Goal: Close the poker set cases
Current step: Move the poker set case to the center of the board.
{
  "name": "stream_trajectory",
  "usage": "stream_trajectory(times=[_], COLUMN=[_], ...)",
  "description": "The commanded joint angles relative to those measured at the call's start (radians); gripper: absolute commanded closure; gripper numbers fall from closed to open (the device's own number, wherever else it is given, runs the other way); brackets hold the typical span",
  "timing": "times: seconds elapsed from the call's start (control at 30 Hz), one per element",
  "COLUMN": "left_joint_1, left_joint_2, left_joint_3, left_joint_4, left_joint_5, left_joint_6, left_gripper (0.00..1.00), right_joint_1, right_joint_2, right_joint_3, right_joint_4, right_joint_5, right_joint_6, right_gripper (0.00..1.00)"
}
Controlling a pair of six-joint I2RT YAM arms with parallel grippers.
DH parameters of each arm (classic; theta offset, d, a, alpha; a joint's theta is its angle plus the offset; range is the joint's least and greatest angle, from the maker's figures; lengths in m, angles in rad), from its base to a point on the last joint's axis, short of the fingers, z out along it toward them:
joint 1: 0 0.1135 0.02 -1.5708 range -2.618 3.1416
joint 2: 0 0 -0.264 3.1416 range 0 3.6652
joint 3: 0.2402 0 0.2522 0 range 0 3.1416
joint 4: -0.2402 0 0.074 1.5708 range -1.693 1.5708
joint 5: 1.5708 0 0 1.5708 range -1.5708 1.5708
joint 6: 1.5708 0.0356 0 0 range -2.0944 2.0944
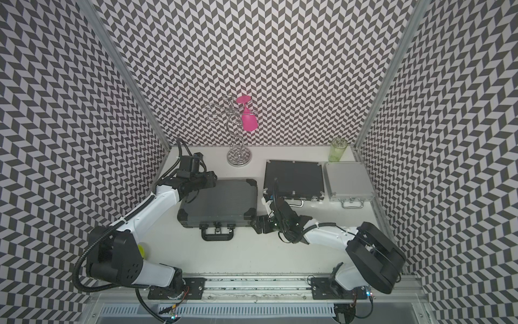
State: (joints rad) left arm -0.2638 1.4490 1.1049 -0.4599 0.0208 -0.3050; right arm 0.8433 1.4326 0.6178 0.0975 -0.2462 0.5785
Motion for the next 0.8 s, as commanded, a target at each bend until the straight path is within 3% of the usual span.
stream_trajectory(times=[0.0, 0.47, 0.67, 0.77], left_joint_1=[-0.055, -0.066, -0.063, -0.063], left_joint_2=[-0.025, 0.014, 0.064, 0.085], left_joint_3=[0.001, -0.051, -0.047, -0.034], left_joint_4=[-0.031, -0.003, 0.003, 0.000], left_joint_5=[0.016, -0.010, -0.021, -0.021], left_joint_6=[-0.006, -0.026, -0.022, -0.017], left_gripper=[0.45, 0.45, 0.46, 0.47], right_joint_1=[0.035, 0.042, 0.034, 0.006], right_joint_2=[0.000, 0.223, 0.270, 0.305], right_joint_3=[-0.023, 0.045, 0.100, 0.142], right_joint_4=[0.073, 0.258, 0.242, 0.220], right_joint_5=[0.010, 0.189, 0.318, 0.326], right_joint_6=[0.039, 0.194, 0.247, 0.228], right_gripper=[0.22, 0.36, 0.41, 0.42])
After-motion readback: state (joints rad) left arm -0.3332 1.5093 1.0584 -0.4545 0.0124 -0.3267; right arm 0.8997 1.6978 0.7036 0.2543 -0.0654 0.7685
